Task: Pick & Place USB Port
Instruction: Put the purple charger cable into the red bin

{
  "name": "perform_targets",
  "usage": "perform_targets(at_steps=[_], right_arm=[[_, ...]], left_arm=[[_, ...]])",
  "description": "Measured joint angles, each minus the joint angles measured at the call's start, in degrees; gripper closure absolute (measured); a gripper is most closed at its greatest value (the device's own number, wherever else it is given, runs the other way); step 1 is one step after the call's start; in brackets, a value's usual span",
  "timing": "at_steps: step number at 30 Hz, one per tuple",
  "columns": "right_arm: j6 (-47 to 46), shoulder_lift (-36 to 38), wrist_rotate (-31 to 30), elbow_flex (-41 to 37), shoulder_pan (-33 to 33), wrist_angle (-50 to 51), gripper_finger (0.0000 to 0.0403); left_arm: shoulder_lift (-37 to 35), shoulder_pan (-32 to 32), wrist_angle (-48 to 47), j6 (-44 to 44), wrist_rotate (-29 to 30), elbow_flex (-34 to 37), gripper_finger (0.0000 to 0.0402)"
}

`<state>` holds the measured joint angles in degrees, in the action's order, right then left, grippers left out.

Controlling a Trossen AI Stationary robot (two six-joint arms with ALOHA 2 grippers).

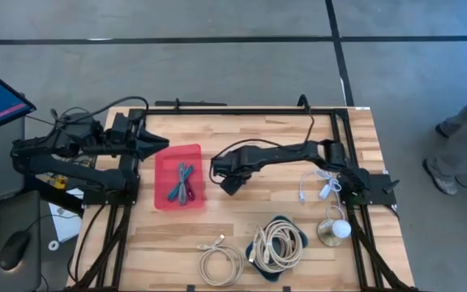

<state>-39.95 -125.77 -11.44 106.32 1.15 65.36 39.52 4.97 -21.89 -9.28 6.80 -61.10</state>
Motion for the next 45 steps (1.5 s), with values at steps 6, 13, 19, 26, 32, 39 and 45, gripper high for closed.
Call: perform_targets(at_steps=[6, 13, 19, 26, 32, 39, 45], right_arm=[[0.94, -1.08, 0.16, 0.20, 0.16, -3.32, 0.0182], [0.96, -0.09, -0.02, 0.17, 0.72, -6.01, 0.0191], [1.10, -0.26, 0.85, 0.09, 0.92, -5.95, 0.0195], [1.07, -0.28, 0.95, 0.09, 0.85, -6.07, 0.0196], [1.07, -0.28, 0.96, 0.09, 0.81, -7.89, 0.0198], [1.38, -2.87, 1.37, 0.13, 1.27, -10.64, 0.0198], [2.42, -4.46, 1.66, -0.22, 1.52, -9.19, 0.0198]], left_arm=[[0.50, -0.02, -0.11, 0.00, -0.02, 0.00, 0.0358], [1.44, -0.01, -0.01, 0.00, -0.01, 0.02, 0.0358], [1.75, 0.01, 0.00, 0.00, -0.01, 0.02, 0.0358], [1.76, 0.01, 0.02, -0.02, -0.02, 0.02, 0.0358], [1.76, -0.01, 0.02, -0.02, -0.02, 0.02, 0.0358], [1.75, -0.02, 0.04, -0.22, -0.02, 0.02, 0.0358], [1.74, 0.01, 0.04, -0.23, -0.04, 0.02, 0.0358]])
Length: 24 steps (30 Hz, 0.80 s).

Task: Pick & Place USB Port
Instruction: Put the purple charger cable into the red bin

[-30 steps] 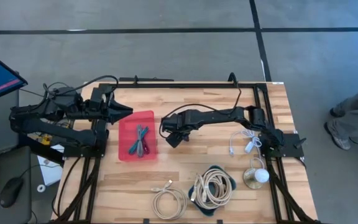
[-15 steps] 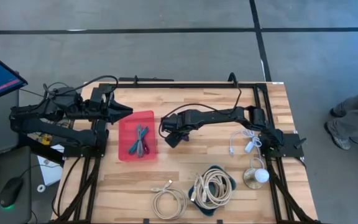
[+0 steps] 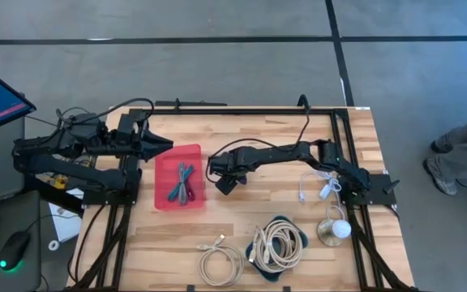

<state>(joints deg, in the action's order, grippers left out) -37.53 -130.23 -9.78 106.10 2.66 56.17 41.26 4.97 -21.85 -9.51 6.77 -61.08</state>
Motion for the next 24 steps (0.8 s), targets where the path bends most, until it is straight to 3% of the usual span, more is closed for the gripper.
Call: perform_targets(at_steps=[8, 12, 17, 24], right_arm=[[0.17, -2.60, 0.94, 0.11, 0.49, -0.10, 0.0219], [0.48, -2.61, 0.90, 0.07, 0.41, 0.22, 0.0275], [0.71, -2.49, 0.70, 0.14, 0.41, 0.21, 0.0380], [2.49, -1.91, 0.66, 0.41, -0.31, 1.74, 0.0396]], left_arm=[[0.02, -0.02, -0.01, 0.00, 0.01, -0.02, 0.0358], [0.02, -0.02, -0.01, 0.02, 0.00, -0.02, 0.0358], [0.02, -0.02, 0.01, 0.02, 0.00, -0.02, 0.0358], [0.02, -0.01, 0.01, 0.02, 0.01, -0.02, 0.0358]])
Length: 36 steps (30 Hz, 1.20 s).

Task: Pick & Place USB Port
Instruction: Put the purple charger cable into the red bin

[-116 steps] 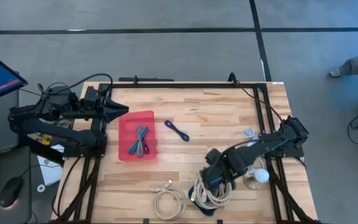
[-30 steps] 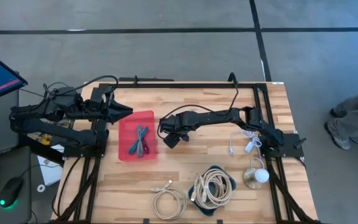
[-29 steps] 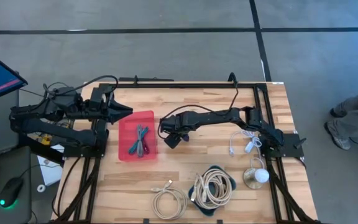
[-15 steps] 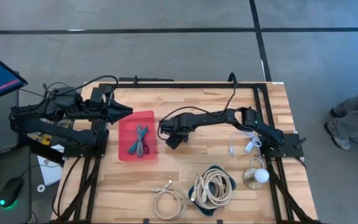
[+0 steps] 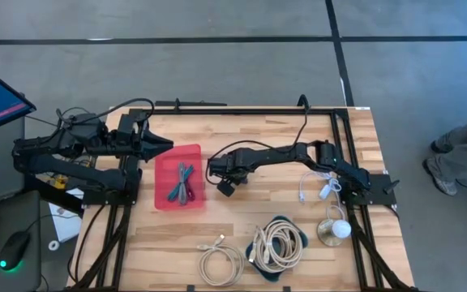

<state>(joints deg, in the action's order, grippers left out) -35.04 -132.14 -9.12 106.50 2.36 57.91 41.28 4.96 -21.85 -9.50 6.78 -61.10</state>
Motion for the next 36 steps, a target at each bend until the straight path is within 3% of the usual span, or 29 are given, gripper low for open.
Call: perform_targets(at_steps=[8, 18, 27, 36], right_arm=[[2.02, 0.11, -1.23, 10.15, -1.46, 5.70, 0.0399], [2.04, 0.31, 0.04, 24.70, -3.58, 3.40, 0.0402], [0.71, -0.16, 7.56, 26.15, -3.79, -8.13, 0.0402], [-1.02, -0.26, 7.69, 26.07, -3.75, -11.37, 0.0403]], left_arm=[[-0.02, -0.01, 0.00, 0.00, -0.01, 0.00, 0.0358], [0.00, 0.00, 0.00, 0.07, 0.01, 0.00, 0.0358], [0.00, -0.01, -0.02, 0.09, 0.00, 0.00, 0.0358], [-0.01, -0.01, 0.00, 0.04, 0.01, 0.00, 0.0358]])
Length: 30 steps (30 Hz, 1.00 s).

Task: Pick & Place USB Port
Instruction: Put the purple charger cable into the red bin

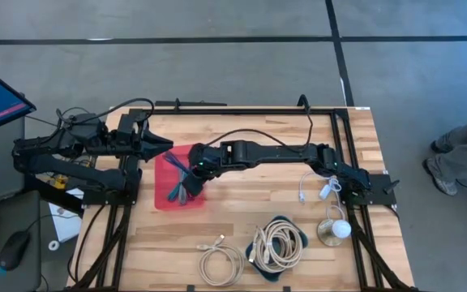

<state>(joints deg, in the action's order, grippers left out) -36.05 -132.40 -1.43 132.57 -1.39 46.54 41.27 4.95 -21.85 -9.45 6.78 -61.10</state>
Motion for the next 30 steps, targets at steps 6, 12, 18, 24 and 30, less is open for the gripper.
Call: perform_targets(at_steps=[6, 12, 18, 24, 30], right_arm=[[-1.44, -0.02, -0.05, 0.02, -0.24, -3.23, 0.0403], [-1.51, -0.02, 1.16, 0.00, 0.19, -6.49, 0.0403], [-1.44, -0.02, 2.01, 0.00, 0.09, -7.87, 0.0403], [0.45, 0.19, -1.40, 0.00, 0.06, -6.03, 0.0403], [0.65, 0.44, -1.58, 0.00, 1.98, -1.55, 0.0403]], left_arm=[[0.00, 0.02, 0.00, -0.02, -0.02, 0.00, 0.0358], [0.00, 0.02, 0.00, -0.02, -0.01, 0.00, 0.0358], [0.01, 0.02, -0.24, -0.13, -0.01, -0.02, 0.0358], [-0.24, -0.04, -16.07, -5.93, 0.95, -0.04, 0.0358], [-0.27, -0.04, -28.93, -11.69, 6.62, -0.04, 0.0358]])
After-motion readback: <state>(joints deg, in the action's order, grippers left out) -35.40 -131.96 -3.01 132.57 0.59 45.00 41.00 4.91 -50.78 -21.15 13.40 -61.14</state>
